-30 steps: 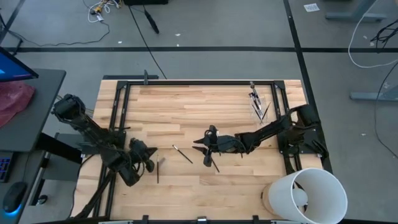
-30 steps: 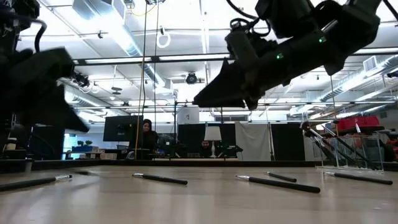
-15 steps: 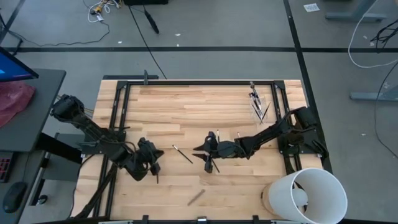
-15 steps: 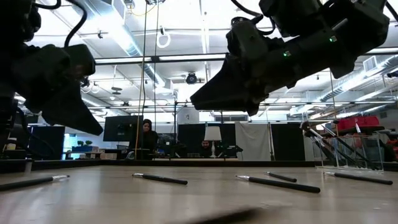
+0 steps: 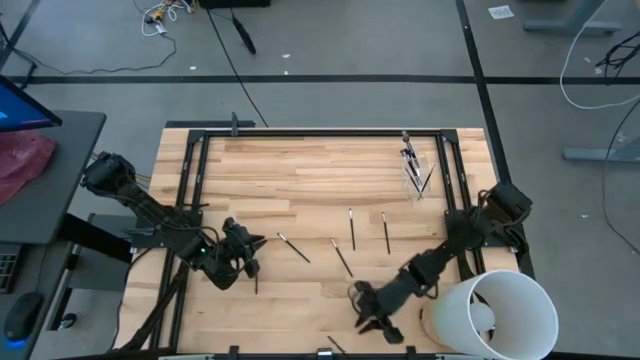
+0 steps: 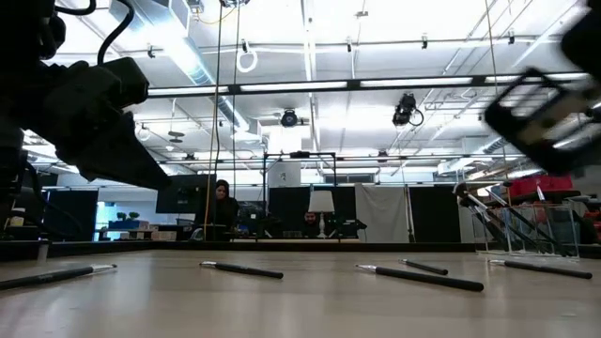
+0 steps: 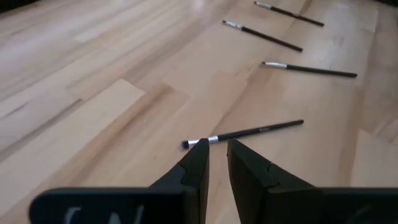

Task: Put items in baskets/containers
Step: Put the liner brush into the transparent organizer

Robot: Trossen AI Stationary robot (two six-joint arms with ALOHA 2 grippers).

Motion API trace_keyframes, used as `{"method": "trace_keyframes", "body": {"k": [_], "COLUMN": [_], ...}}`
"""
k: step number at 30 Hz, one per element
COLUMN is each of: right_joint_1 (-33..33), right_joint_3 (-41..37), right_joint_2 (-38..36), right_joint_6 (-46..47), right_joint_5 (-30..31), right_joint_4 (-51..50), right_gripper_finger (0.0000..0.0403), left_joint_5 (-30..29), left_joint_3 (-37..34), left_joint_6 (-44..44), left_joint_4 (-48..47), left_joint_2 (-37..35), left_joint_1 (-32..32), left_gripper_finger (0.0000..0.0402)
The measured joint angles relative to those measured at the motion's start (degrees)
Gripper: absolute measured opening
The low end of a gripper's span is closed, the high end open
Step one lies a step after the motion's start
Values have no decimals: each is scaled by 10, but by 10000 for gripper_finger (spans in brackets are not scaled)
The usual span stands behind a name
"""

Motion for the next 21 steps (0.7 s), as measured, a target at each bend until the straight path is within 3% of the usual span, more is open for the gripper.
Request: {"method": "trace_keyframes", "body": {"k": [11, 17, 21], "right_joint_1": [29, 30, 14], "right_joint_3": [0, 0, 0], "right_joint_2": [0, 19, 43], "right_joint_6": [-4, -126, -213], "right_joint_5": [44, 57, 23], "right_joint_4": [-8, 28, 78], "right_gripper_finger": [75, 78, 100], "left_joint_5": [7, 8, 6], "left_joint_3": [0, 0, 0], "left_joint_6": [-1, -1, -1], "left_joint_4": [0, 0, 0], "left_joint_2": [0, 0, 0], "left_joint_1": [22, 33, 35], "left_gripper_finger": [60, 60, 60]}}
